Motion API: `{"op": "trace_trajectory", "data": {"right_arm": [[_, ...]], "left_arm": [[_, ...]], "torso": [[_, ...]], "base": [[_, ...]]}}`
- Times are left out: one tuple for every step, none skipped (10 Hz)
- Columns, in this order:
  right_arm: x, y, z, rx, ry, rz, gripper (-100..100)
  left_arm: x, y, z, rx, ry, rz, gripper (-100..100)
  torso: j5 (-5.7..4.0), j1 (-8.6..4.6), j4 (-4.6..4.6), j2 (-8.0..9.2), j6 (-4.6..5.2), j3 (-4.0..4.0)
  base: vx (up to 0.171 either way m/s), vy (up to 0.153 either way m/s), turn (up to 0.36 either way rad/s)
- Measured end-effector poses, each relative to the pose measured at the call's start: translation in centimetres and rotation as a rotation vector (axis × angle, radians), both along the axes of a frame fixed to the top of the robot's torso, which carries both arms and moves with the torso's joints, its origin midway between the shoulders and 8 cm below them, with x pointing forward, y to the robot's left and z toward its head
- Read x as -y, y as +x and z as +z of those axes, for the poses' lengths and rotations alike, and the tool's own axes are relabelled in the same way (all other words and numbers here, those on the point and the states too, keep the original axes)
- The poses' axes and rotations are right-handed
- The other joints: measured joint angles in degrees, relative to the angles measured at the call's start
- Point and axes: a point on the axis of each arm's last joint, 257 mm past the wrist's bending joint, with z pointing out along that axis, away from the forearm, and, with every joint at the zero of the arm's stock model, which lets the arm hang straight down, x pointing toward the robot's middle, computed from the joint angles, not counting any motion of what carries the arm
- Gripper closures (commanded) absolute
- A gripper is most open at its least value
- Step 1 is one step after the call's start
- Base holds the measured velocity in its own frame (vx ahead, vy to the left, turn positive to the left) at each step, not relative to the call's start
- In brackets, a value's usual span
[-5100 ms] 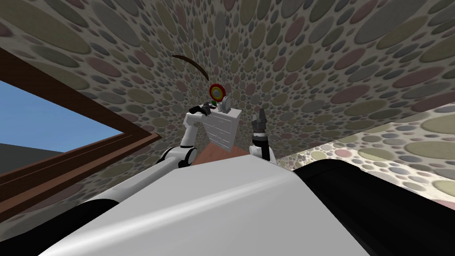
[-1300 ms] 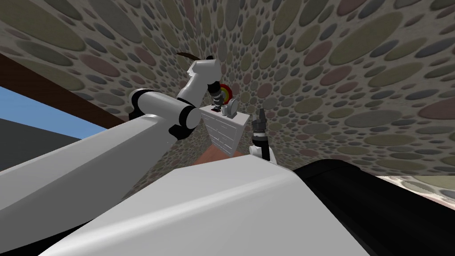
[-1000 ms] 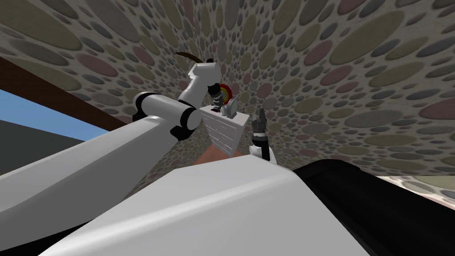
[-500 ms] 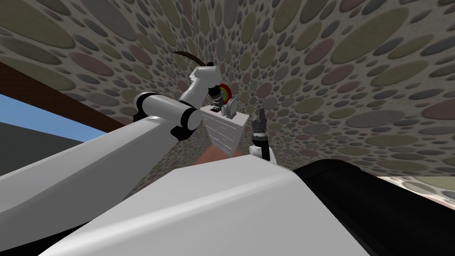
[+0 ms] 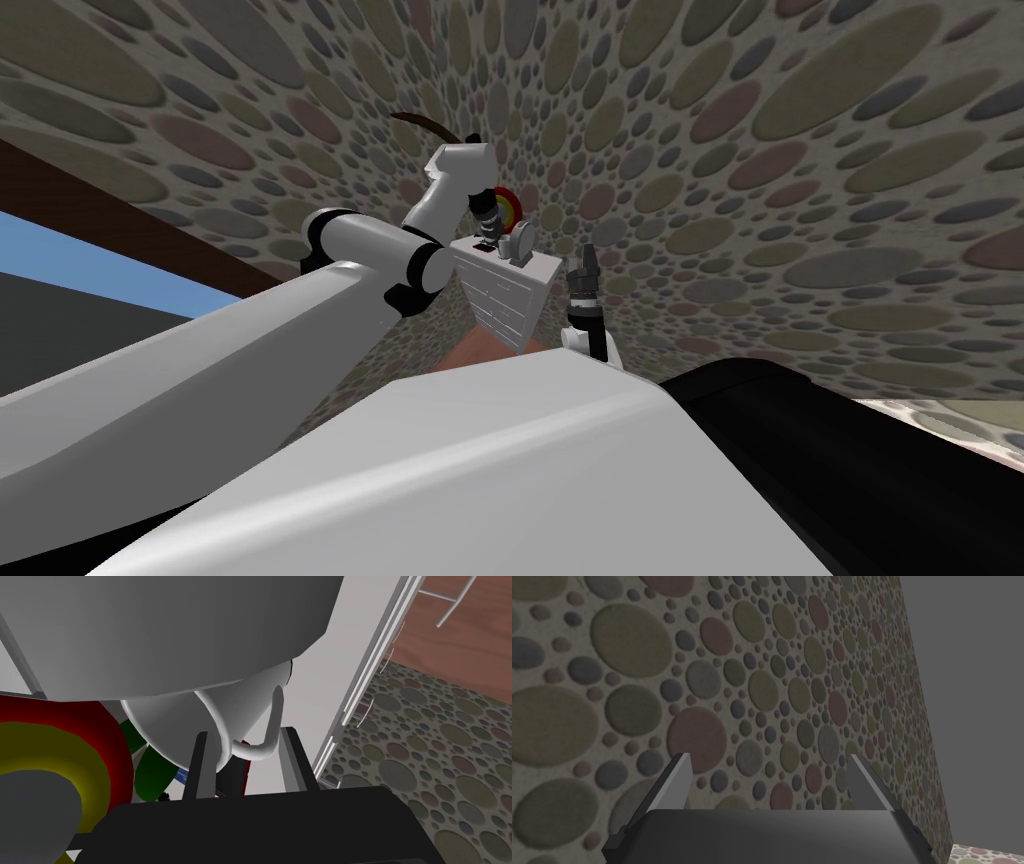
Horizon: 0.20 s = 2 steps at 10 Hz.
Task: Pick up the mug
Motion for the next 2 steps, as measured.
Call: {"op": "trace_trajectory", "data": {"right_arm": [[0.0, 0.0, 0.0, 0.0, 0.0, 0.0, 0], [0.0, 0.0, 0.0, 0.0, 0.0, 0.0, 0]], "left_arm": [[0.04, -0.28, 0.68, -0.005, 0.001, 0.0, 100], [0.04, -0.27, 0.76, -0.005, 0.001, -0.001, 0]], "torso": [[0.01, 0.03, 0.02, 0.07, 0.0, 0.04], [0.0, 0.01, -0.01, 0.03, 0.01, 0.01]], "base": [[-0.01, 0.006, 0.004], [0.0, 0.0, 0.0]]}}
